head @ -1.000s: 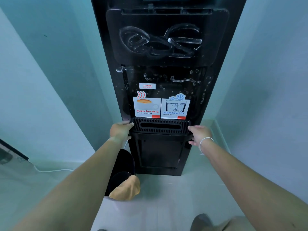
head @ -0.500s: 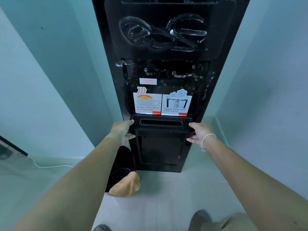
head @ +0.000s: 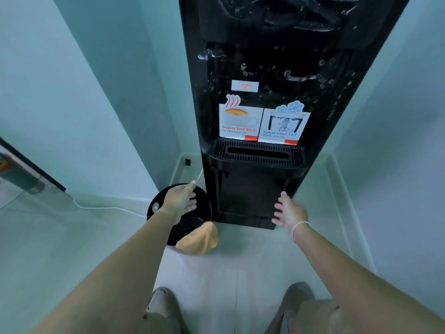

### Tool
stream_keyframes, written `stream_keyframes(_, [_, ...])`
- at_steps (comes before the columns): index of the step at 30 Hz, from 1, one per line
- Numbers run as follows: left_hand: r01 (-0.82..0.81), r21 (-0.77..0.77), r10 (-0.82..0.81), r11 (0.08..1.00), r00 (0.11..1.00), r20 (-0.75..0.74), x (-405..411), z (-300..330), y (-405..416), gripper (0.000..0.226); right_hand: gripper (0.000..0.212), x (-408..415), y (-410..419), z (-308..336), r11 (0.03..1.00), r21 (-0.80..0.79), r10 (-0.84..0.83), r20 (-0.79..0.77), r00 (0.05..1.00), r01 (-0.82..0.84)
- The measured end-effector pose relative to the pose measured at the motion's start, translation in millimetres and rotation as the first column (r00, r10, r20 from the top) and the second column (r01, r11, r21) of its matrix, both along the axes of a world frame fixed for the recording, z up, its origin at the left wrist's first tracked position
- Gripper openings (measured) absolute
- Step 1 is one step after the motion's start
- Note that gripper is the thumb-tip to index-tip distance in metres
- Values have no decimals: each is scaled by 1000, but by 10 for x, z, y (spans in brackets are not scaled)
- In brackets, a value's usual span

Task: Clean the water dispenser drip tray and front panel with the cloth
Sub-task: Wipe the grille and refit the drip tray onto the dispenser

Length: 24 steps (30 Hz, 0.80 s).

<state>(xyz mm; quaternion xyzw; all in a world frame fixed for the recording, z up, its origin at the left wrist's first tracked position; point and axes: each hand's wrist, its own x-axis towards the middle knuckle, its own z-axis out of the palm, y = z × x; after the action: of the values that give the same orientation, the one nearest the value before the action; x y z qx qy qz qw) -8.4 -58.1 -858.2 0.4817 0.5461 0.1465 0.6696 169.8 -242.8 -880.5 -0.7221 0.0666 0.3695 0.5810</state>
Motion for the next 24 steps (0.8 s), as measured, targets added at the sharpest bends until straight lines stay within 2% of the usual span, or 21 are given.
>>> stream_keyframes(4, [51, 57, -44, 997, 993, -110, -227, -234, -15, 37, 17, -313, 95, -243, 981, -105, 166, 33, 985, -162])
stream_keyframes(6, [75, 67, -63, 995, 983, -170, -336, -402, 4, 29, 13, -446, 172, -393, 957, -131, 265, 31, 964, -259])
stream_keyframes(13, [332, 96, -265, 938, 869, -418, -566, -1081, 126, 28, 36, -755, 519, -951, 822, -232, 534, -3, 846, -520])
stream_keyframes(20, [414, 113, -310, 903, 811, -496, -478, -1512, 288, 31, 51, -814, 931, -1396, 674, -304, 713, 33, 700, -673])
stream_keyframes(24, [483, 89, -359, 871, 750, -556, -449, -1724, 373, 34, 54, -812, 1085, -1594, 588, -324, 778, -27, 628, -741])
